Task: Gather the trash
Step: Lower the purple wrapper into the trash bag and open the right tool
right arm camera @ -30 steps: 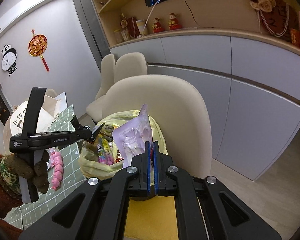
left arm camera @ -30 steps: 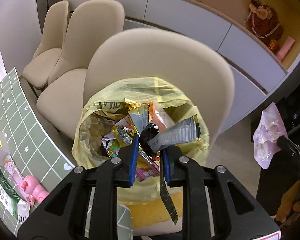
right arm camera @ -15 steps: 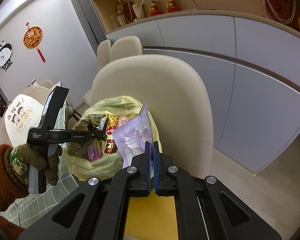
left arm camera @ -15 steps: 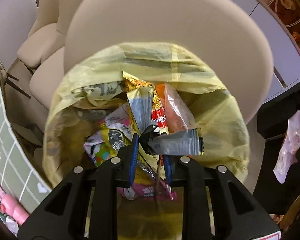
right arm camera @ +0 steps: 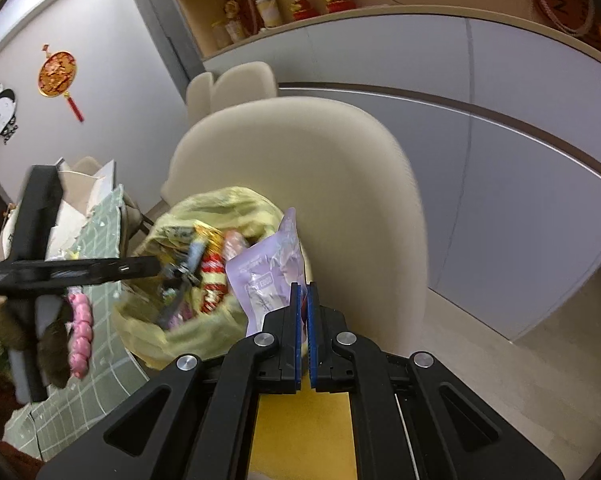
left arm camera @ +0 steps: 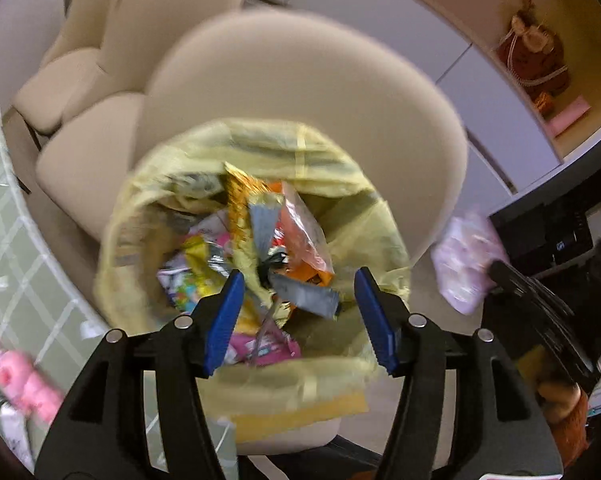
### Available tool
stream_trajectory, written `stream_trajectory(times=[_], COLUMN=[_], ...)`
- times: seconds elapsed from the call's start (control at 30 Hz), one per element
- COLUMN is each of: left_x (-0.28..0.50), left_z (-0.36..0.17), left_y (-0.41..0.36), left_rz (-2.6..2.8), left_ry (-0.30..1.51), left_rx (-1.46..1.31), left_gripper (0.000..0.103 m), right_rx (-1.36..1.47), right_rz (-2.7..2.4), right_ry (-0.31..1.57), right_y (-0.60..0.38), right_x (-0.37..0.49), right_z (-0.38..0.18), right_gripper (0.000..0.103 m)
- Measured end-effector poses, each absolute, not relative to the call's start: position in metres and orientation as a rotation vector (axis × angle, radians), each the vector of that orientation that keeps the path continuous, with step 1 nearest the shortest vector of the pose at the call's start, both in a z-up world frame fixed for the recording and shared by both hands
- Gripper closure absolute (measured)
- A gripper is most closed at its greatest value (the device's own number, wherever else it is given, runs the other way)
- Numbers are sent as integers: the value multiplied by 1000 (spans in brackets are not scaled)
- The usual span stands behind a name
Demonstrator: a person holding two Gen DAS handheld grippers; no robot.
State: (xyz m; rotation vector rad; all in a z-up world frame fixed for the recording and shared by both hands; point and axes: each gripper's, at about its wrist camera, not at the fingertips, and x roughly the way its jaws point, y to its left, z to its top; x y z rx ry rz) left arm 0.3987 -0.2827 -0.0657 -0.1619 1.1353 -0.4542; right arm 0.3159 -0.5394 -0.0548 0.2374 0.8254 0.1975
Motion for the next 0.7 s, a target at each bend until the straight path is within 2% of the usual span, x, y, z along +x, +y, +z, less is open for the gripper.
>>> stream_trajectory(times=[0.27,0.63,0.7], left_x=[355,289,278], left_z=[-17,-27,-32], left_y=[-224,-134,-123], left_rz=[-274,-81,-60], left_ry=[1026,1077,1084], left_rx=[-171,-290,-304], left_gripper=[48,48,48], right_rx=[142,65,54], right_rz=[325,384,378], right_ry=[836,885,892], right_y=[-472,-412,-409], right_x=[361,395,392], right_z=[-46,-54,-56], right_gripper=[98,97,91])
